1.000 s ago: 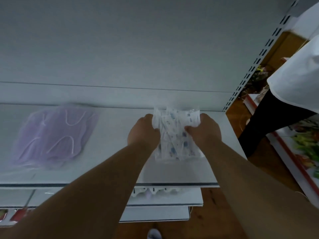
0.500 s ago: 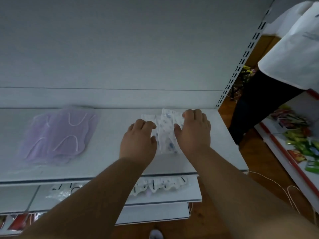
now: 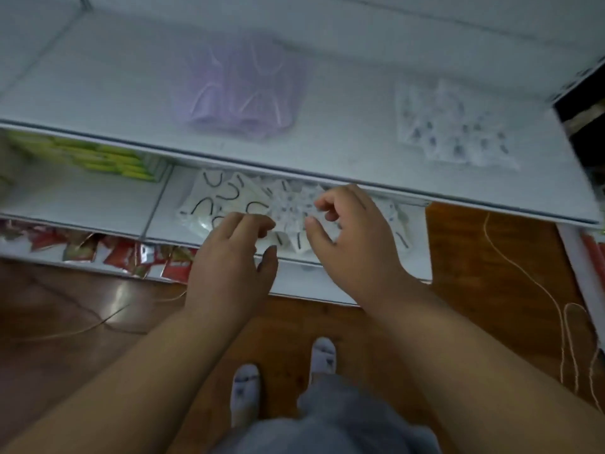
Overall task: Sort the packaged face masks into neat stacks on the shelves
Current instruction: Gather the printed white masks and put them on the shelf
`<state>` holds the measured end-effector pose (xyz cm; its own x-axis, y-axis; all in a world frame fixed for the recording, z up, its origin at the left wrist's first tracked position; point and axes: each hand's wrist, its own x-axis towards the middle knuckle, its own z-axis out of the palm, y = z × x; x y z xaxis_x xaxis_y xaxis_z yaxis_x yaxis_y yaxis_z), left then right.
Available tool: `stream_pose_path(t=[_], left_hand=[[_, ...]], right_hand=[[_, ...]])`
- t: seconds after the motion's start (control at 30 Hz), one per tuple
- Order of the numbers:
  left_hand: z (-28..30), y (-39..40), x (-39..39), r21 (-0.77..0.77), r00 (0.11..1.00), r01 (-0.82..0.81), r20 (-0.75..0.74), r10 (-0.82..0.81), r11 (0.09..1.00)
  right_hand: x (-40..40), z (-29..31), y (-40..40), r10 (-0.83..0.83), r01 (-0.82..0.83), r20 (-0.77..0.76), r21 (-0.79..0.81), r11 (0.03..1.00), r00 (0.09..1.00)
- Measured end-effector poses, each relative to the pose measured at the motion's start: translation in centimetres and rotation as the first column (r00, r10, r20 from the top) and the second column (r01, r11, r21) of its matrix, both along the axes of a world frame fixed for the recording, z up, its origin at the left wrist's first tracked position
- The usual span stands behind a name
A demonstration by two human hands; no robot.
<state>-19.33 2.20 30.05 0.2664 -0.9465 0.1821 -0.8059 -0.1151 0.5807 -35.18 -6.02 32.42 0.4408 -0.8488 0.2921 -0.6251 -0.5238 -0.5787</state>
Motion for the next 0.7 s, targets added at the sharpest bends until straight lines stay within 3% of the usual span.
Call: stream_pose_path(t=[0.17, 0.4, 0.57, 0.7], left_hand=[[-4.1, 0.1, 0.9, 0.102, 0.998, -0.06, -0.015, 0.062, 0.993], [-16.0, -1.6, -0.2, 0.331, 0.984, -0.096, -0.109, 0.139, 0.939], [-22.1, -4.7, 0.0, 0.386, 0.976, -0.091, -0.15, 0.159, 0.918], [-25.8, -7.1, 0.5, 0.419, 0.964, -0.105, -0.179, 0.196, 0.902]], right_hand=[[1.4, -4.9, -1.3, 0.052, -0.049, -0.025, 0.106, 0.993, 0.998], [1.4, -20.0, -4.1, 0.132, -0.064, -0.218, 0.292, 0.954, 0.967], [4.2, -29.1, -8.7, 0.269, -0.035, -0.324, 0.578, 0.815, 0.907], [5.8, -33.6, -13.3, 0.216, 0.164, -0.457, 0.658, 0.735, 0.863]])
